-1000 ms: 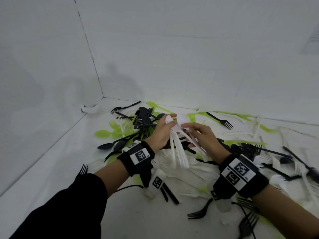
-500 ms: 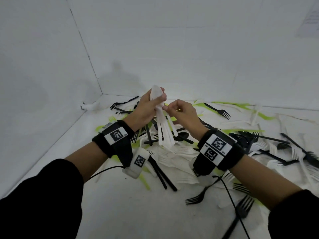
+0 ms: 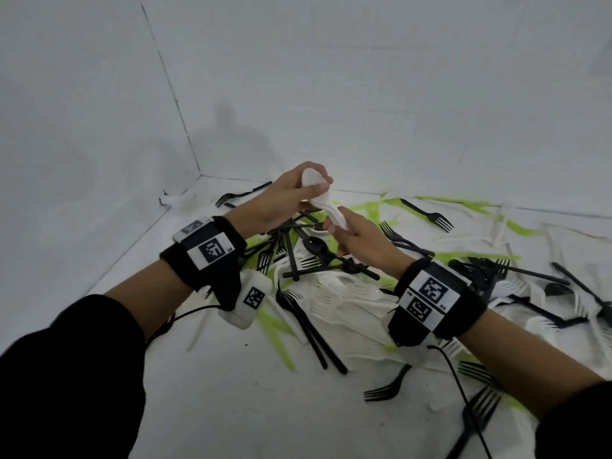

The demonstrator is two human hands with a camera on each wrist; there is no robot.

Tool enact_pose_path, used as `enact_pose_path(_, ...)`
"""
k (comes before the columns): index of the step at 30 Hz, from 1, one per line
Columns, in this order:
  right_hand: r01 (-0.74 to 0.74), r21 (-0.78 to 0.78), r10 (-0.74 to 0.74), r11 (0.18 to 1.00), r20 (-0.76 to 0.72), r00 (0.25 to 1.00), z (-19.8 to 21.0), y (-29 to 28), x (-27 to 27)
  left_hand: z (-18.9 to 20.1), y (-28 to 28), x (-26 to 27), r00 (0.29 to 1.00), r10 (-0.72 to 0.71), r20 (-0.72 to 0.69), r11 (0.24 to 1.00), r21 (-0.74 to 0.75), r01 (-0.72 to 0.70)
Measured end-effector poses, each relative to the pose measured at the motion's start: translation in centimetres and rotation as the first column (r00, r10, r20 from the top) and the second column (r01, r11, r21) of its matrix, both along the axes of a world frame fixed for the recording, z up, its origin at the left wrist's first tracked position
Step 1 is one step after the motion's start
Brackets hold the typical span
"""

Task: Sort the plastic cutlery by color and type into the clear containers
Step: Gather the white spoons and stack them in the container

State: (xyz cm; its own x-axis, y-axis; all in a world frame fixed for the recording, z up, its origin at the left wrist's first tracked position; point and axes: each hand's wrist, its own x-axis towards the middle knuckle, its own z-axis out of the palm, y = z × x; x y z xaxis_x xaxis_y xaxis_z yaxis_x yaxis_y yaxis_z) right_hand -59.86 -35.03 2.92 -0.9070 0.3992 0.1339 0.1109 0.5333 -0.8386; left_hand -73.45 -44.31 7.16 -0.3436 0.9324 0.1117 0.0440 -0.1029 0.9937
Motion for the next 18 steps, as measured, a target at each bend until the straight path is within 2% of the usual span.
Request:
enact_pose_path(2,-0.021,0.068,0.021,0.997,0.006,1.0,0.1,0.3,0.0,0.1,-0.3,-1.0,0.999,-0.028,-0.029,0.999,-0.028,0.027)
enact_pose_path(5,-0.056,0.071,0.057,0.996,-0.014,0.998,0.2,0.5,-0.3,-0.1,-0.7,-1.6,0.998,-0.059,-0.021,0.998,-0.032,0.059)
enact_pose_path(10,-0.089,-0.091,0.078,0.992,-0.125,0.989,-0.5,0.3,-0.5,-0.5,-1.3,-1.7,0.995,-0.095,-0.021,0.995,-0.008,0.095)
enact_pose_path(15,-0.036,-0.028,0.032,0.999,-0.126,0.991,-0.3,0.2,-1.2,-0.5,-2.1,-3.1,0.991,-0.114,-0.072,0.993,-0.043,0.111)
enact_pose_path(18,0.03,0.003,-0.029,1.0,-0.157,0.987,0.2,-0.2,-2.0,-0.7,-2.7,-4.4,0.993,-0.056,-0.108,0.998,-0.034,0.052)
